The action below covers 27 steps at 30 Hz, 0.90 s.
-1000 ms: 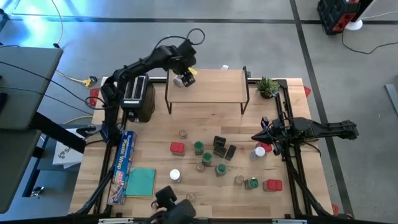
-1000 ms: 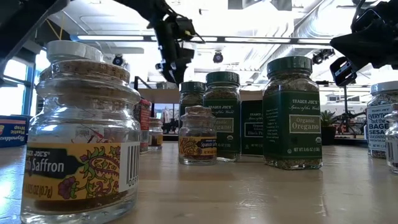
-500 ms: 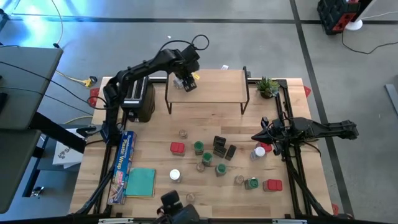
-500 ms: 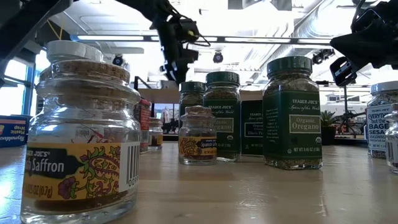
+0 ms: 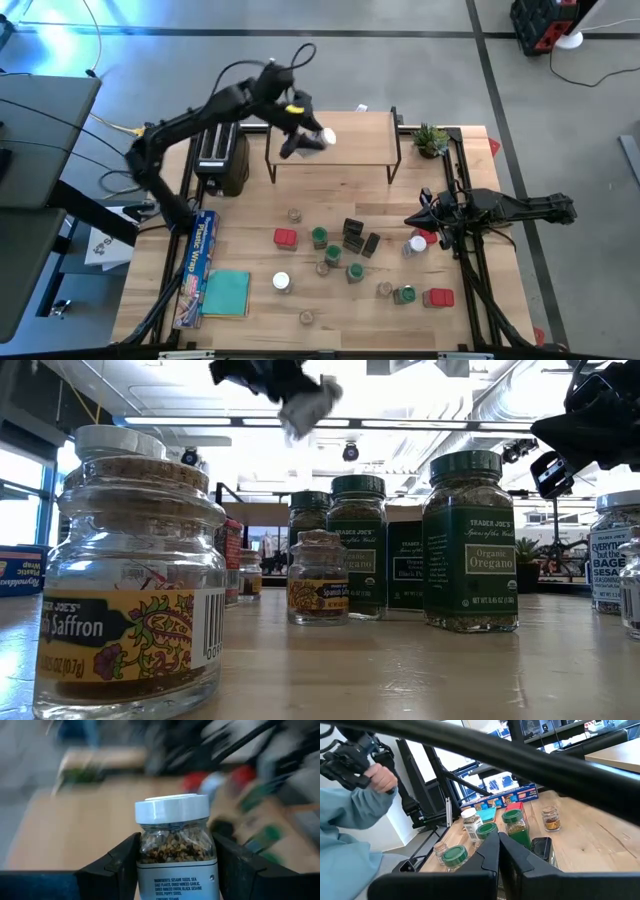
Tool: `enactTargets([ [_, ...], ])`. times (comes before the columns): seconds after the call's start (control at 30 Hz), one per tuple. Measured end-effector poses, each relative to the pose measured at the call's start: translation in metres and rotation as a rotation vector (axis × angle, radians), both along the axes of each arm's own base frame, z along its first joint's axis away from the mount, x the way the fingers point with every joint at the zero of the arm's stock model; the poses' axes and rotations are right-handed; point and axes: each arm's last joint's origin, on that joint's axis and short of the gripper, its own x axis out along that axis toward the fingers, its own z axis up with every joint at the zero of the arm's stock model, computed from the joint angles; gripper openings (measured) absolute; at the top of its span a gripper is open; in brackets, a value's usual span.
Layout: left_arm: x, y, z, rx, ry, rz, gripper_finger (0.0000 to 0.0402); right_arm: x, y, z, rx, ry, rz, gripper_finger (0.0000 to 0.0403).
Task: Shelf spices
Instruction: Put the top left white seasoning bottle on the shelf
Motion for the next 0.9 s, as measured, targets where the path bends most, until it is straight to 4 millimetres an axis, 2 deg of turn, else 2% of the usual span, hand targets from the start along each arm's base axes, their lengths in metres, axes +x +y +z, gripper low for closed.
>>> enactTargets([
  [0.07, -0.010, -0.009, -0.007, 0.022, -0.078, -0.015, 0.0198, 0.000, 0.000, 0.000, 0.000, 0.000, 0.000, 0.0000],
  [0.17, -0.024, -0.011, -0.029, 0.055, -0.153, 0.023, 0.0198, 0.000, 0.000, 0.000, 0.000, 0.000, 0.000, 0.0000],
  [0.27, -0.031, -0.007, -0.056, 0.047, -0.227, 0.074, 0.0198, 0.000, 0.000, 0.000, 0.000, 0.000, 0.000, 0.0000],
  [0.43, -0.038, 0.003, -0.086, 0.074, -0.321, 0.177, 0.0198, 0.000, 0.000, 0.000, 0.000, 0.000, 0.000, 0.0000],
  [0.57, -0.040, 0.006, -0.094, 0.104, -0.385, 0.201, 0.0197, 0.000, 0.000, 0.000, 0.000, 0.000, 0.000, 0.0000],
  [0.77, -0.036, 0.011, -0.112, 0.106, -0.327, 0.260, 0.0197, 0.000, 0.000, 0.000, 0.000, 0.000, 0.000, 0.0000],
  [0.9, -0.033, 0.014, -0.117, 0.112, -0.321, 0.274, 0.0201, 0.000, 0.000, 0.000, 0.000, 0.000, 0.000, 0.0000],
])
